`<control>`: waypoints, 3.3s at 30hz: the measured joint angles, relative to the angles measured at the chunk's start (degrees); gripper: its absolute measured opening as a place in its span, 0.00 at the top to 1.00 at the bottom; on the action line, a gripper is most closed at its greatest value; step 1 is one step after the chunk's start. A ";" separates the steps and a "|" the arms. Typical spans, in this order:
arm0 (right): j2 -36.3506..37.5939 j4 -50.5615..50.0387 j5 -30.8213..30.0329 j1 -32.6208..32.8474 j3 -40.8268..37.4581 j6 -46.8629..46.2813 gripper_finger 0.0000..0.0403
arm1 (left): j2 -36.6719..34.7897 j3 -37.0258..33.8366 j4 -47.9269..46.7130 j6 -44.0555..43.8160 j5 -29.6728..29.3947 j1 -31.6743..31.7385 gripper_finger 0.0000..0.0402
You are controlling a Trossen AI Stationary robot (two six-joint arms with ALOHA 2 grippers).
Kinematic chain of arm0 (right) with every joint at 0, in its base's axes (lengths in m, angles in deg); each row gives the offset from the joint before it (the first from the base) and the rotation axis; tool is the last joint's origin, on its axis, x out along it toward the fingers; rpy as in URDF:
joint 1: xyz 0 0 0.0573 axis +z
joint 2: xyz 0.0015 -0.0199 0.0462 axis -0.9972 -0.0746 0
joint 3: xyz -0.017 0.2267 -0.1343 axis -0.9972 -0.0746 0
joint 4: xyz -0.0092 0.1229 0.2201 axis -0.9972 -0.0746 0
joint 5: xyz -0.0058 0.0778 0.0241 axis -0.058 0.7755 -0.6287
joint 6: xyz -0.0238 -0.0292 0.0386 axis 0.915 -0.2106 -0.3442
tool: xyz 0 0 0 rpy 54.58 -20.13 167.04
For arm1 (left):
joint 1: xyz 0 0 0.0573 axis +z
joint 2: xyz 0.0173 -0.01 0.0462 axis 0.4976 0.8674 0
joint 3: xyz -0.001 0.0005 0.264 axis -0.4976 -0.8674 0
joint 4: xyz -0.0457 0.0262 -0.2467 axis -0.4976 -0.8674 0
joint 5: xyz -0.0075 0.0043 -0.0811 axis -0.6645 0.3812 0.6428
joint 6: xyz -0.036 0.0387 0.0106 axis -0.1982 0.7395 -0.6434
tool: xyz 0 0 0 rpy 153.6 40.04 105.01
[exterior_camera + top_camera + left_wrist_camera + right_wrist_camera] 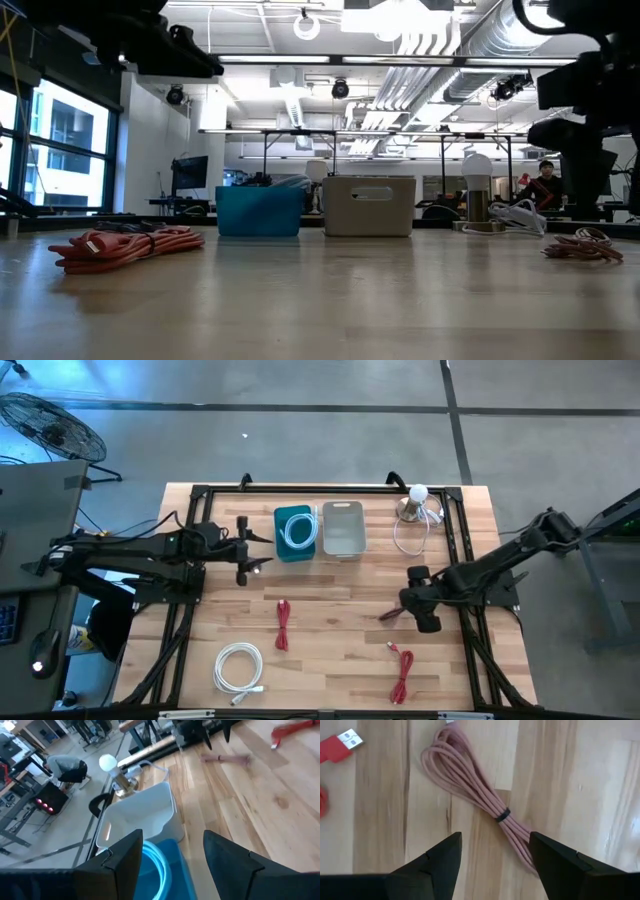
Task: Pick & Place USB Port
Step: Put the brown charger cable into the gray bin
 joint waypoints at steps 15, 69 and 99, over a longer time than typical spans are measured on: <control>-2.03 4.64 3.30 -4.06 0.00 6.60 0.44 | 4.35 -0.01 2.46 2.45 -1.01 0.01 0.49; -3.27 22.96 -6.46 -2.35 -0.13 4.59 0.98 | 5.89 -0.02 8.28 -0.21 6.13 -0.01 0.49; -2.04 59.24 -12.97 -1.87 0.02 30.80 0.98 | 32.33 0.00 53.03 -2.79 28.94 -0.03 0.49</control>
